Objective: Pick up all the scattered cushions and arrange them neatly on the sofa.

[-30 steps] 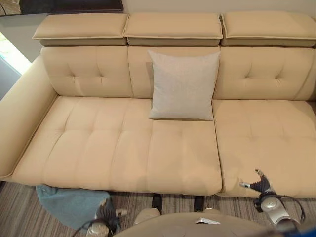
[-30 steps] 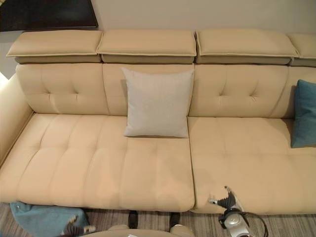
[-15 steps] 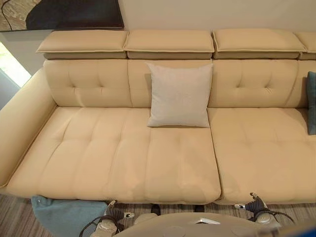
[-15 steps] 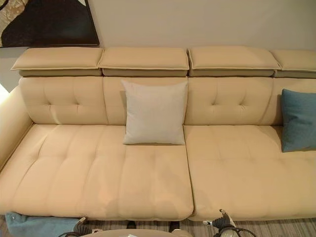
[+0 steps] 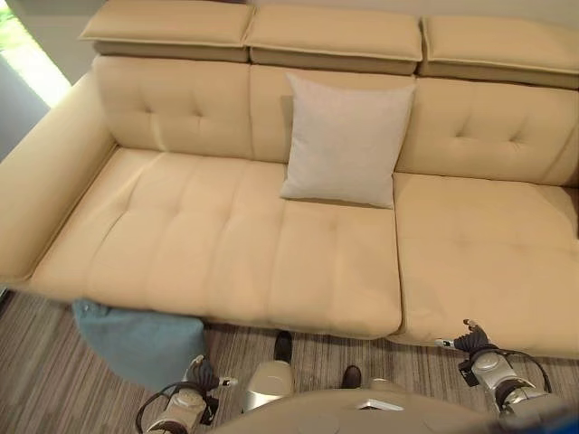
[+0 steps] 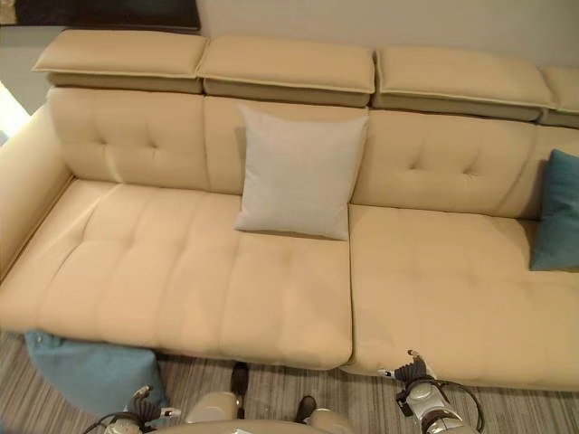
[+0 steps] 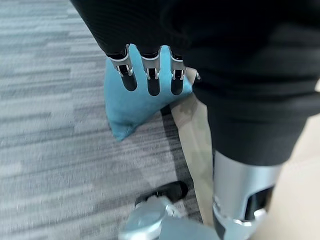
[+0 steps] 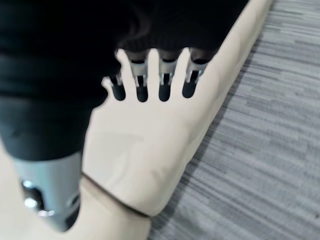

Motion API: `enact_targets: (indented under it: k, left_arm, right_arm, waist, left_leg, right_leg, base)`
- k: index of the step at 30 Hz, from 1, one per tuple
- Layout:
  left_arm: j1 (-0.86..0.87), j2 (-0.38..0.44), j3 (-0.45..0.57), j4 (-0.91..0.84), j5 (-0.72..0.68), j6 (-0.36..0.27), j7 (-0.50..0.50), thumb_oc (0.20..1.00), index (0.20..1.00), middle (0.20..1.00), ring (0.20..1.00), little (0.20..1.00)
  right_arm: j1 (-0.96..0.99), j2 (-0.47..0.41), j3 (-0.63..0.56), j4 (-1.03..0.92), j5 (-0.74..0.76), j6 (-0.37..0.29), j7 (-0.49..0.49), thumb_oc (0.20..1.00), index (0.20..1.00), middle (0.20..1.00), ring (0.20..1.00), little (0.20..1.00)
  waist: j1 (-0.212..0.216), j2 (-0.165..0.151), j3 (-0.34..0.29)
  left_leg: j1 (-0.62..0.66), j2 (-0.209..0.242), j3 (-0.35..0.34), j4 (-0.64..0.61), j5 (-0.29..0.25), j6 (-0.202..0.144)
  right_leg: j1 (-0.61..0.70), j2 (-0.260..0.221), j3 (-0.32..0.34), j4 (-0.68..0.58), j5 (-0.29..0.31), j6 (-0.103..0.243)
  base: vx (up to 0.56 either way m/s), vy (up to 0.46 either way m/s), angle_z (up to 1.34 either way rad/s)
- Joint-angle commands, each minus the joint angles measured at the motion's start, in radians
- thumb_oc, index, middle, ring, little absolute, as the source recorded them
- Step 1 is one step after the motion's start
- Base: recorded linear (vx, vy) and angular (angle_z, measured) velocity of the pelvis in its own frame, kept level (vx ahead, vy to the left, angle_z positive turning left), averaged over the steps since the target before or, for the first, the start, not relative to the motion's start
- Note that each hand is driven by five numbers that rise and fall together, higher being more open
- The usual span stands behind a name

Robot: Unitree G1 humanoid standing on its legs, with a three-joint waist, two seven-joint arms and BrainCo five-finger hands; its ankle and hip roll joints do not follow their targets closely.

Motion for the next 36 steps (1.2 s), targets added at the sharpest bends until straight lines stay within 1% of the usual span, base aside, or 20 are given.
enact_targets:
  k: [1, 2, 4, 7, 9, 11, 12, 13, 14, 19, 21, 22, 24, 26, 27, 29, 32, 33, 34, 36]
  left_arm:
    - [-0.068, 0.017, -0.011, -0.018, -0.022, -0.013, -0.004, 1.000, 1.000, 1.000, 1.000, 1.000]
    - [-0.072, 0.012, -0.016, -0.007, -0.014, -0.012, -0.002, 1.000, 1.000, 1.000, 1.000, 1.000]
    - [-0.070, 0.008, -0.011, 0.006, -0.008, -0.010, -0.003, 1.000, 1.000, 1.000, 1.000, 1.000]
    - [-0.065, 0.006, -0.003, 0.019, 0.003, -0.008, -0.006, 1.000, 1.000, 1.000, 1.000, 1.000]
    - [-0.064, 0.004, -0.001, 0.026, 0.010, -0.006, -0.010, 1.000, 1.000, 1.000, 1.000, 1.000]
    - [-0.064, 0.001, -0.002, 0.030, 0.013, -0.006, -0.015, 1.000, 1.000, 1.000, 1.000, 1.000]
    - [-0.062, 0.002, -0.010, 0.026, 0.025, -0.002, -0.017, 1.000, 1.000, 1.000, 1.000, 1.000]
    - [-0.062, 0.002, -0.010, 0.026, 0.025, -0.002, -0.017, 1.000, 1.000, 1.000, 1.000, 1.000]
    - [-0.063, 0.001, -0.018, 0.023, 0.031, -0.003, -0.019, 1.000, 1.000, 1.000, 1.000, 1.000]
    - [-0.078, 0.011, -0.025, 0.028, 0.046, -0.003, -0.029, 1.000, 1.000, 1.000, 1.000, 1.000]
    - [-0.085, 0.030, -0.021, 0.030, 0.044, -0.005, -0.034, 1.000, 1.000, 1.000, 1.000, 1.000]
    - [-0.094, 0.043, -0.022, 0.026, 0.042, -0.005, -0.031, 1.000, 1.000, 1.000, 1.000, 1.000]
    - [-0.096, 0.056, -0.027, 0.026, 0.046, -0.006, -0.031, 1.000, 1.000, 1.000, 1.000, 1.000]
    - [-0.088, 0.059, -0.028, 0.018, 0.040, -0.006, -0.035, 1.000, 1.000, 1.000, 1.000, 1.000]
    - [-0.084, 0.057, -0.028, 0.014, 0.036, -0.008, -0.036, 1.000, 1.000, 1.000, 1.000, 1.000]
    - [-0.085, 0.055, -0.027, 0.009, 0.029, -0.009, -0.037, 1.000, 1.000, 1.000, 1.000, 1.000]
    - [-0.098, 0.063, -0.047, -0.040, 0.014, -0.013, -0.050, 1.000, 1.000, 1.000, 1.000, 1.000]
    - [-0.098, 0.063, -0.047, -0.040, 0.014, -0.012, -0.050, 1.000, 1.000, 1.000, 1.000, 1.000]
    - [-0.112, 0.067, -0.065, -0.066, 0.010, -0.013, -0.060, 1.000, 1.000, 1.000, 1.000, 1.000]
    - [-0.118, 0.067, -0.073, -0.094, 0.005, -0.015, -0.065, 1.000, 1.000, 1.000, 1.000, 1.000]
  right_arm:
    - [-0.019, -0.060, 0.005, 0.003, 0.056, 0.000, -0.028, 1.000, 1.000, 1.000, 1.000, 1.000]
    - [-0.035, -0.041, 0.009, 0.014, 0.060, 0.007, -0.038, 1.000, 1.000, 1.000, 1.000, 1.000]
    - [-0.040, -0.033, 0.003, 0.024, 0.067, 0.011, -0.033, 1.000, 1.000, 1.000, 1.000, 1.000]
    - [-0.045, -0.030, -0.008, 0.039, 0.075, 0.020, -0.023, 1.000, 1.000, 1.000, 1.000, 1.000]
    - [-0.049, -0.036, -0.014, 0.045, 0.076, 0.022, -0.016, 1.000, 1.000, 1.000, 1.000, 1.000]
    - [-0.054, -0.041, -0.015, 0.048, 0.074, 0.024, -0.007, 1.000, 1.000, 1.000, 1.000, 1.000]
    - [-0.056, -0.047, -0.022, 0.050, 0.078, 0.028, -0.005, 1.000, 1.000, 1.000, 1.000, 1.000]
    - [-0.056, -0.047, -0.022, 0.050, 0.078, 0.028, -0.005, 1.000, 1.000, 1.000, 1.000, 1.000]
    - [-0.070, -0.052, -0.028, 0.051, 0.077, 0.035, -0.001, 1.000, 1.000, 1.000, 1.000, 1.000]
    - [-0.103, -0.065, -0.011, 0.069, 0.048, 0.054, 0.012, 1.000, 1.000, 1.000, 1.000, 1.000]
    - [-0.119, -0.071, -0.004, 0.072, 0.042, 0.064, 0.018, 1.000, 1.000, 1.000, 1.000, 1.000]
    - [-0.129, -0.076, -0.006, 0.073, 0.053, 0.063, 0.020, 1.000, 1.000, 1.000, 1.000, 1.000]
    - [-0.129, -0.090, -0.014, 0.081, 0.076, 0.058, 0.025, 1.000, 1.000, 1.000, 1.000, 1.000]
    - [-0.137, -0.101, -0.016, 0.085, 0.080, 0.064, 0.025, 1.000, 1.000, 1.000, 1.000, 1.000]
    - [-0.144, -0.112, -0.014, 0.093, 0.080, 0.065, 0.027, 1.000, 1.000, 1.000, 1.000, 1.000]
    - [-0.152, -0.127, -0.015, 0.091, 0.085, 0.063, 0.027, 1.000, 1.000, 1.000, 1.000, 1.000]
    - [-0.166, -0.180, -0.036, 0.094, 0.115, 0.061, 0.030, 1.000, 1.000, 1.000, 1.000, 1.000]
    - [-0.166, -0.180, -0.036, 0.094, 0.115, 0.060, 0.031, 1.000, 1.000, 1.000, 1.000, 1.000]
    - [-0.164, -0.211, -0.045, 0.095, 0.125, 0.056, 0.034, 1.000, 1.000, 1.000, 1.000, 1.000]
    - [-0.158, -0.241, -0.055, 0.093, 0.130, 0.051, 0.041, 1.000, 1.000, 1.000, 1.000, 1.000]
  waist:
    - [-0.006, -0.044, 0.035]
    - [-0.011, -0.059, 0.039]
    - [-0.025, -0.076, 0.034]
    - [-0.043, -0.089, 0.021]
    - [-0.054, -0.086, 0.010]
    - [-0.067, -0.073, -0.005]
    - [-0.077, -0.061, -0.014]
    - [-0.077, -0.061, -0.014]
    - [-0.081, -0.051, -0.015]
    - [-0.072, -0.044, -0.005]
    - [-0.064, -0.038, 0.005]
    - [-0.064, -0.037, 0.007]
    - [-0.046, -0.048, -0.020]
    - [-0.027, -0.062, -0.035]
    - [-0.014, -0.071, -0.051]
    - [-0.009, -0.074, -0.054]
    - [0.009, -0.085, -0.034]
    - [0.006, -0.085, -0.034]
    - [0.010, -0.088, -0.018]
    - [0.009, -0.088, -0.005]
  left_leg:
    - [-0.067, -0.042, -0.006, 0.034, -0.067, 0.014]
    - [-0.051, -0.071, -0.015, 0.103, -0.131, 0.029]
    - [-0.023, -0.095, -0.006, 0.176, -0.217, 0.041]
    - [0.035, -0.114, -0.012, 0.237, -0.311, 0.051]
    - [0.085, -0.117, -0.022, 0.245, -0.344, 0.051]
    - [0.165, -0.110, -0.014, 0.185, -0.361, 0.048]
    - [0.192, -0.109, -0.006, 0.123, -0.355, 0.050]
    - [0.193, -0.109, -0.006, 0.120, -0.353, 0.050]
    - [0.220, -0.117, -0.012, 0.052, -0.352, 0.059]
    - [0.226, -0.153, -0.037, -0.009, -0.327, 0.084]
    - [0.213, -0.156, -0.047, -0.015, -0.308, 0.100]
    - [0.197, -0.160, -0.057, -0.008, -0.297, 0.108]
    - [0.178, -0.167, -0.073, -0.015, -0.284, 0.109]
    - [0.175, -0.170, -0.083, -0.028, -0.280, 0.106]
    - [0.169, -0.165, -0.080, -0.028, -0.276, 0.099]
    - [0.168, -0.160, -0.083, -0.030, -0.275, 0.094]
    - [0.135, -0.150, -0.114, 0.001, -0.263, 0.069]
    - [0.133, -0.151, -0.116, 0.003, -0.264, 0.069]
    - [0.097, -0.149, -0.132, 0.026, -0.248, 0.055]
    - [0.059, -0.147, -0.145, 0.045, -0.232, 0.046]
  right_leg:
    - [0.073, -0.052, 0.009, -0.133, 0.043, 0.092]
    - [0.070, -0.068, -0.007, -0.144, 0.062, 0.090]
    - [0.056, -0.091, -0.022, -0.150, 0.081, 0.089]
    - [0.041, -0.112, -0.032, -0.158, 0.102, 0.093]
    - [0.034, -0.116, -0.036, -0.159, 0.109, 0.096]
    - [0.025, -0.113, -0.042, -0.154, 0.117, 0.103]
    - [0.007, -0.115, -0.052, -0.140, 0.127, 0.109]
    - [0.007, -0.116, -0.052, -0.140, 0.127, 0.109]
    - [-0.018, -0.125, -0.050, -0.123, 0.147, 0.120]
    - [-0.069, -0.157, -0.043, -0.079, 0.173, 0.147]
    - [-0.099, -0.161, -0.007, -0.013, 0.153, 0.156]
    - [-0.100, -0.133, 0.054, 0.051, 0.115, 0.148]
    - [-0.032, -0.111, 0.091, 0.046, 0.072, 0.145]
    - [-0.004, -0.108, 0.101, 0.008, 0.071, 0.140]
    - [0.026, -0.110, 0.088, -0.048, 0.077, 0.141]
    - [0.038, -0.100, 0.086, -0.077, 0.077, 0.139]
    - [0.047, -0.085, 0.071, -0.118, 0.076, 0.130]
    - [0.047, -0.085, 0.068, -0.118, 0.076, 0.130]
    - [0.050, -0.082, 0.036, -0.128, 0.071, 0.122]
    - [0.052, -0.084, -0.013, -0.134, 0.066, 0.114]
  base:
    - [-0.28, -0.128, 0.76]
    - [-0.19, -0.062, 0.59]
    - [-0.20, -0.039, 0.29]
    - [-0.09, 0.023, 0.50]
    - [-0.05, 0.069, 0.17]
    - [-0.04, 0.128, 0.08]
    - [-0.04, 0.116, 0.18]
    - [-0.10, 0.175, 0.26]
    - [-0.06, 0.101, 0.30]
    - [-0.12, 0.150, -0.07]
    - [-0.16, 0.099, -0.04]
    - [-0.13, 0.050, 0.17]
    - [-0.07, -0.049, 0.30]
    - [0.01, -0.127, 0.30]
    - [0.03, -0.108, 0.34]
    - [0.02, -0.099, 0.28]
    - [-0.05, -0.133, 0.39]
    - [-0.11, -0.107, 0.97]
    - [-0.10, -0.092, 1.52]
    - [-0.13, -0.102, 1.65]
